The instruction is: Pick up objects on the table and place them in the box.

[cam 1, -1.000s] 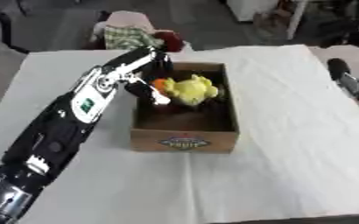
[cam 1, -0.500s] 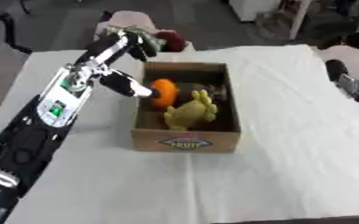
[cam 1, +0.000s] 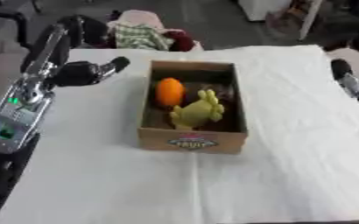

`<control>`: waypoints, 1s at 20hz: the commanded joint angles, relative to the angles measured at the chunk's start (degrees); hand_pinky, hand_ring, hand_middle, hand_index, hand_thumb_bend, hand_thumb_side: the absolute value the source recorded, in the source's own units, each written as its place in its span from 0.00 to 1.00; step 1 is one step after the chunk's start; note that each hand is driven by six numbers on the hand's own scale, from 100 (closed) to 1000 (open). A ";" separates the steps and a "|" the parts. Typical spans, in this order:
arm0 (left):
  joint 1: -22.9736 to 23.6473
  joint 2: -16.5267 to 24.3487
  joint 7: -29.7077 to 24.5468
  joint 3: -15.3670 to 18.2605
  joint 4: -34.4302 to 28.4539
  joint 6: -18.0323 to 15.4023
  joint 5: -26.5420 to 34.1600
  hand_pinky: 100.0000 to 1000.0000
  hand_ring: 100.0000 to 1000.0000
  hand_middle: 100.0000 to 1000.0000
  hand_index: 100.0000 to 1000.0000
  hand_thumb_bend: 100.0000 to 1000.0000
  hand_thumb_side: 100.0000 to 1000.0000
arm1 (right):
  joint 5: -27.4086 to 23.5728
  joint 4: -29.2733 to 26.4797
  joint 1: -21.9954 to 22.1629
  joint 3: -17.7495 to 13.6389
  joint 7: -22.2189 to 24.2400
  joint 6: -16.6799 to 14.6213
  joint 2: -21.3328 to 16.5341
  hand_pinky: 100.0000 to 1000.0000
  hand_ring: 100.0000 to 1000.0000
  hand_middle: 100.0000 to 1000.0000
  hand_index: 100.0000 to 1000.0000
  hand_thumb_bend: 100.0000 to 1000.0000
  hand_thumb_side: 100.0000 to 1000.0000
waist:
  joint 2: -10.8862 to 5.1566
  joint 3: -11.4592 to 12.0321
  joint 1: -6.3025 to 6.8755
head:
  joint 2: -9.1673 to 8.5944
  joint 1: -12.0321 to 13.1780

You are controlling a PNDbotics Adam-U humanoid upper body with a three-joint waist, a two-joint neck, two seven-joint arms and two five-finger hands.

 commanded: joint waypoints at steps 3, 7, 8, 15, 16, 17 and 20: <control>3.41 -0.51 3.51 4.45 -3.25 1.28 1.10 0.66 0.55 0.51 0.62 0.53 0.08 | -2.05 -0.70 0.90 -2.14 -2.97 1.91 -0.60 0.74 0.95 0.78 0.83 0.00 0.21 | -0.31 1.04 0.14 | 0.74 0.96; 8.12 -1.68 5.14 5.67 -5.68 1.12 0.84 0.66 0.54 0.51 0.62 0.52 0.08 | -2.79 -1.22 1.97 -1.67 -5.62 3.47 0.02 0.74 0.95 0.78 0.83 0.00 0.22 | -0.52 1.01 0.21 | 1.54 1.88; 8.46 -1.74 5.27 5.71 -6.05 1.25 0.82 0.66 0.54 0.51 0.62 0.52 0.08 | -2.78 -1.34 2.02 -1.58 -5.87 3.64 0.05 0.74 0.95 0.78 0.83 0.00 0.22 | -0.54 1.00 0.21 | 1.58 1.93; 13.12 -4.90 6.36 6.78 -6.89 1.50 0.83 0.65 0.53 0.50 0.61 0.49 0.09 | -3.25 -1.62 4.12 -2.00 -7.35 5.77 1.70 0.73 0.95 0.77 0.82 0.00 0.23 | -0.58 1.20 0.64 | 3.10 4.66; 13.38 -5.12 6.34 6.77 -6.99 1.53 0.78 0.65 0.53 0.50 0.61 0.49 0.09 | -3.26 -1.70 4.32 -2.11 -7.58 5.97 1.81 0.73 0.95 0.77 0.82 0.00 0.24 | -0.57 1.20 0.65 | 3.11 4.67; 13.51 -5.26 6.27 6.71 -7.03 1.57 0.74 0.65 0.53 0.50 0.61 0.49 0.09 | -3.27 -1.77 4.50 -2.21 -7.82 6.14 1.89 0.73 0.95 0.77 0.82 0.00 0.24 | -0.53 1.20 0.64 | 3.12 4.62; 13.82 -5.59 6.07 6.68 -7.00 1.56 0.58 0.65 0.53 0.49 0.61 0.49 0.09 | -3.23 -1.92 4.91 -2.28 -8.23 6.52 2.19 0.73 0.95 0.77 0.82 0.00 0.24 | -0.52 1.38 0.57 | 3.12 4.47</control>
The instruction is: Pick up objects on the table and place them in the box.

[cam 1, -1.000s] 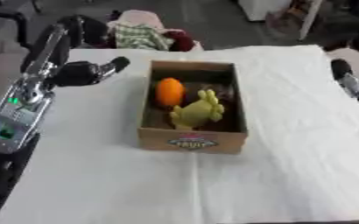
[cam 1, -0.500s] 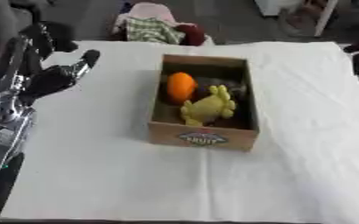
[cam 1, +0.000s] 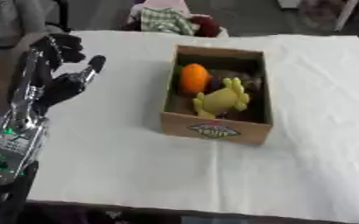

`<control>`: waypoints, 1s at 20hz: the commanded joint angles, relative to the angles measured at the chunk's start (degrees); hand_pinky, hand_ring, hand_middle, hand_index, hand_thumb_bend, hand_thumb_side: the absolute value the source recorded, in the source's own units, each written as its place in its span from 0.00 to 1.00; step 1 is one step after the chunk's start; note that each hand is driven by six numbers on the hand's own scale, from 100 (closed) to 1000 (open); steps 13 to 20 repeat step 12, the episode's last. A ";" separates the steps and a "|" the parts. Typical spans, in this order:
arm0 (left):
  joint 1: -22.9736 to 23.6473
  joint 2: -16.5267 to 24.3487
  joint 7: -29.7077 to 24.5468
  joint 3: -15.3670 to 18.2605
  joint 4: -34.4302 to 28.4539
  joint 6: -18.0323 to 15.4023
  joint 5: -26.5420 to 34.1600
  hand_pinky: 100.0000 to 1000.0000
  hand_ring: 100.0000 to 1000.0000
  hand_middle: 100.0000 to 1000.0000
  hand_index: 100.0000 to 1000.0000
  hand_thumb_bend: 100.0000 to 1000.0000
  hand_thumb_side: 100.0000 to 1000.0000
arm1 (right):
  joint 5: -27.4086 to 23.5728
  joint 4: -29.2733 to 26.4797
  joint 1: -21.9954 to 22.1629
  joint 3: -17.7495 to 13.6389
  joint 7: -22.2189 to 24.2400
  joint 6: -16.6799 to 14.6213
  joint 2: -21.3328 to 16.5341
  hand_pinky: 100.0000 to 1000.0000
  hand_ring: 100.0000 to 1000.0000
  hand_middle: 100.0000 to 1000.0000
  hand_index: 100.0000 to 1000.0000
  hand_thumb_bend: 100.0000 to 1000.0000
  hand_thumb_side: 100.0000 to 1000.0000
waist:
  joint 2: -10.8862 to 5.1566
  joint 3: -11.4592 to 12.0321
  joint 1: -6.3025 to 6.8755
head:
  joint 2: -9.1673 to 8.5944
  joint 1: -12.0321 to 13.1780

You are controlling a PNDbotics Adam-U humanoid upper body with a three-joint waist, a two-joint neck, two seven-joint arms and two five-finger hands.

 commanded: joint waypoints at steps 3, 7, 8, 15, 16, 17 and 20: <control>0.32 0.45 -0.20 0.55 -0.82 -0.01 -0.19 0.65 0.53 0.49 0.61 0.48 0.10 | -0.25 -1.46 -0.29 -0.64 -0.48 0.62 -0.36 0.73 0.95 0.77 0.81 0.00 0.23 | -0.70 0.24 -0.07 | 0.32 -0.03; 0.79 0.18 -0.54 0.46 0.02 -0.19 -0.24 0.65 0.53 0.49 0.61 0.48 0.09 | -0.06 -1.39 -0.07 -0.71 -0.65 0.73 -0.35 0.73 0.95 0.76 0.81 0.00 0.23 | -0.58 0.24 -0.17 | 0.32 -0.31; 0.88 0.14 -0.60 0.46 0.15 -0.25 -0.23 0.65 0.53 0.49 0.61 0.48 0.09 | -0.01 -1.37 -0.05 -0.71 -0.67 0.72 -0.36 0.73 0.95 0.76 0.81 0.00 0.23 | -0.58 0.34 -0.18 | 0.31 -0.31; 1.23 0.09 -1.06 0.39 0.47 -0.51 -0.14 0.65 0.52 0.49 0.61 0.48 0.09 | 0.08 -1.37 0.10 -0.85 -0.83 0.85 -0.24 0.73 0.94 0.76 0.81 0.00 0.23 | -0.53 0.42 -0.14 | 0.07 -0.48; 1.23 0.09 -1.06 0.39 0.47 -0.51 -0.14 0.65 0.52 0.49 0.61 0.48 0.09 | 0.08 -1.37 0.10 -0.85 -0.83 0.85 -0.24 0.73 0.94 0.76 0.81 0.00 0.23 | -0.53 0.42 -0.14 | 0.07 -0.48; 1.23 0.09 -1.06 0.39 0.47 -0.51 -0.14 0.65 0.52 0.49 0.61 0.48 0.09 | 0.08 -1.37 0.10 -0.85 -0.83 0.85 -0.24 0.73 0.94 0.76 0.81 0.00 0.23 | -0.53 0.42 -0.14 | 0.07 -0.48; 1.23 0.09 -1.06 0.39 0.47 -0.51 -0.14 0.65 0.52 0.49 0.61 0.48 0.09 | 0.08 -1.37 0.10 -0.85 -0.83 0.85 -0.24 0.73 0.94 0.76 0.81 0.00 0.23 | -0.53 0.42 -0.14 | 0.07 -0.48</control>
